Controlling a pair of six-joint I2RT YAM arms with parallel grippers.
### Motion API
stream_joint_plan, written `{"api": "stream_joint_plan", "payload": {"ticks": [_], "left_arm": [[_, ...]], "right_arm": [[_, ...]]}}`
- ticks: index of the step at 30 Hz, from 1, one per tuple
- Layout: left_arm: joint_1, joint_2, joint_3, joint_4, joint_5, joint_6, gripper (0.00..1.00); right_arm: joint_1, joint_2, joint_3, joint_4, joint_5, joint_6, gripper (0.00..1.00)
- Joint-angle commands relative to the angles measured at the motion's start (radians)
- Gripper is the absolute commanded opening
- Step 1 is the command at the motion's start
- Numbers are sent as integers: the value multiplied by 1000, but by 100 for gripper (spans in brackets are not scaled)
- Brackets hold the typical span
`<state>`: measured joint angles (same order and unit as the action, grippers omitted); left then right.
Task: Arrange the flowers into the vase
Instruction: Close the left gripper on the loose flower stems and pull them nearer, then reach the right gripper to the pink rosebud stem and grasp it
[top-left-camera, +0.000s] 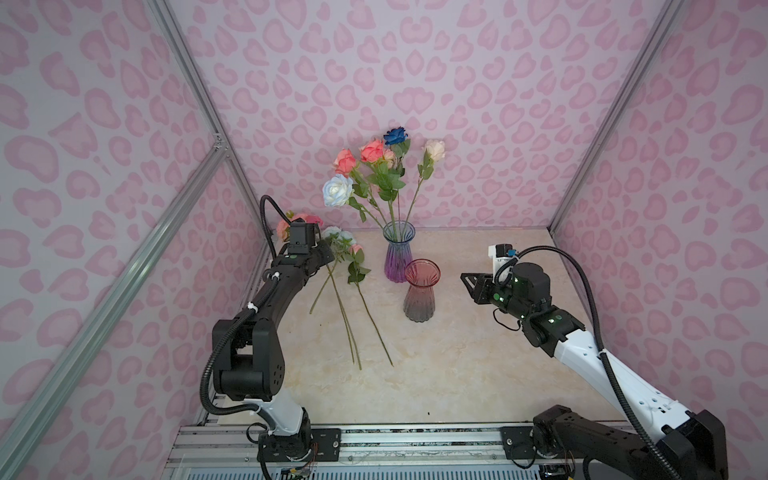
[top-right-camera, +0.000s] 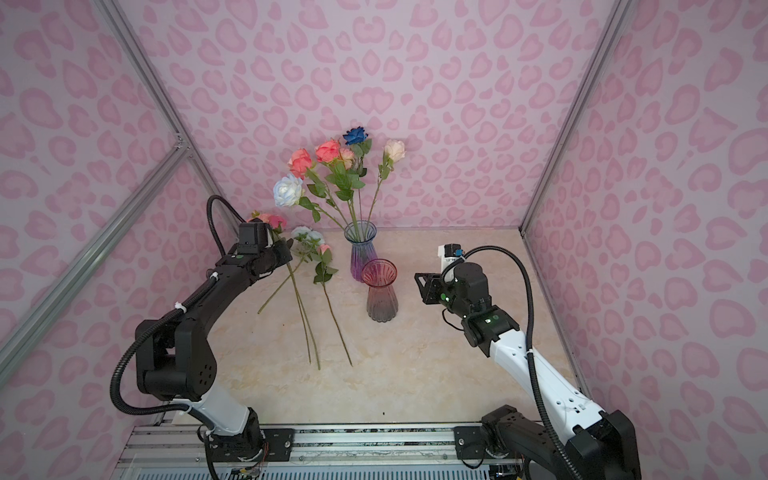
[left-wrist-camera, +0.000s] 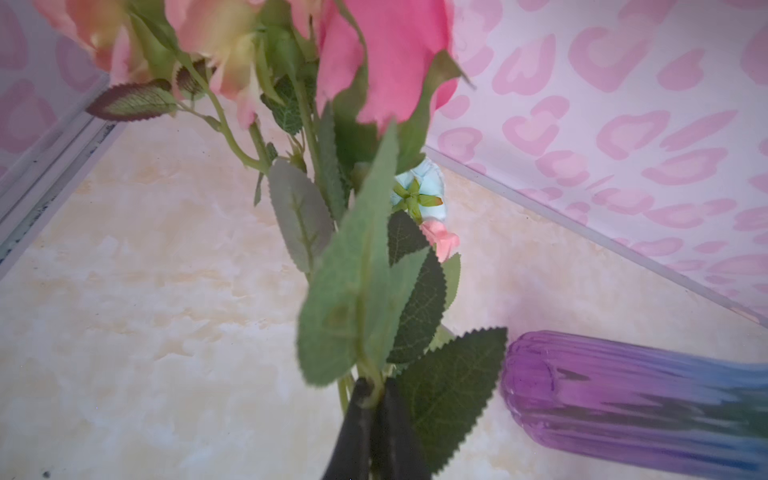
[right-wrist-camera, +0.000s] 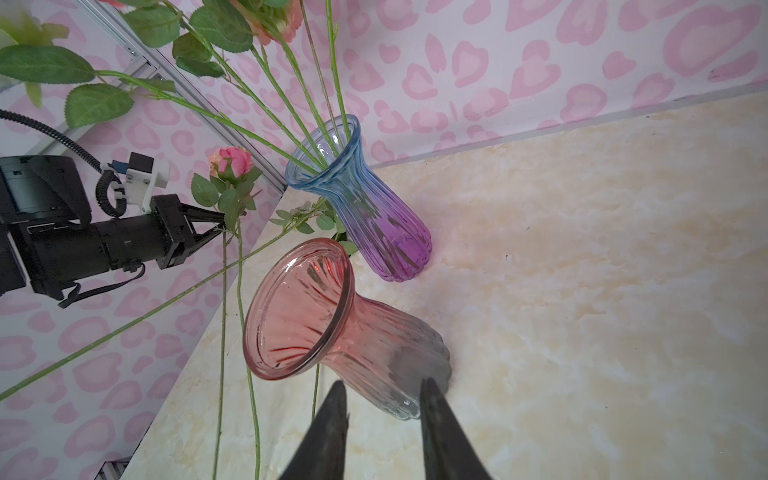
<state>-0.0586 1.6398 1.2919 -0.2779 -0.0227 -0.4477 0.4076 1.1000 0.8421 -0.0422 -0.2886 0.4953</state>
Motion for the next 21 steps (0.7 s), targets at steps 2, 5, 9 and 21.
{"api": "stream_joint_plan", "payload": {"ticks": [2,5,9,21], "left_arm": [[-3,-91,-75,-4,54,45,3],[-20,-171,-106,-20,44,69,3],[-65,-288,-151,0,-33,119,4],[-65,-325,-247,80,19,93,3]], "right_arm": [[0,-11,-14,37,-16,8,32],[2,-18,-19,47,-20,9,32],[12,-10,-14,55,-30,15,32],[227,86,120,-47,51,-103,35]]}}
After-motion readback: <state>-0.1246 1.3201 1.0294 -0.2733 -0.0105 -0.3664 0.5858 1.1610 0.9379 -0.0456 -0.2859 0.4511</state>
